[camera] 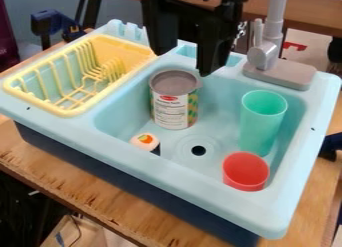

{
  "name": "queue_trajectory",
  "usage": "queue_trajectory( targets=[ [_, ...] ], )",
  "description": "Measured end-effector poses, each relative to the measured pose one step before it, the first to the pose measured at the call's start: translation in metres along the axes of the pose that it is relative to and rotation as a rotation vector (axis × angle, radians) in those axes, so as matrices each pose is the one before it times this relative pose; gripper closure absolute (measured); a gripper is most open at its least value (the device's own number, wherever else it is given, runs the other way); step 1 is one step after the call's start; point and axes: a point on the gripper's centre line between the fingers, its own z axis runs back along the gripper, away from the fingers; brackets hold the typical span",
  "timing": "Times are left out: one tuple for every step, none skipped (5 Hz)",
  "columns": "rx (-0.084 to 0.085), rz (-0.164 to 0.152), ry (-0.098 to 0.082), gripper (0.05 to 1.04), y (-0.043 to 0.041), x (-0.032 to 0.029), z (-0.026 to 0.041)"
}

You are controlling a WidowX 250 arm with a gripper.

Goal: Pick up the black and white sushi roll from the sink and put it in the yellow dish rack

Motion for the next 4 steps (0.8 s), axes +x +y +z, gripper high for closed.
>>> queue_trajectory(
  targets=[
    [0.0009,-0.0026,0.0322,0.081,-0.00024,-0.00144,-0.00920],
    [-0.0061,-0.0075,0.0359,0.081,0.00399,-0.00685,-0.01803],
    [-0.0080,-0.0030,0.0052,0.081,0.00856,-0.00211,-0.01281],
    [-0.0141,-0.0140,0.0347,0.081,0.00527,-0.00085,-0.02364]
  ],
)
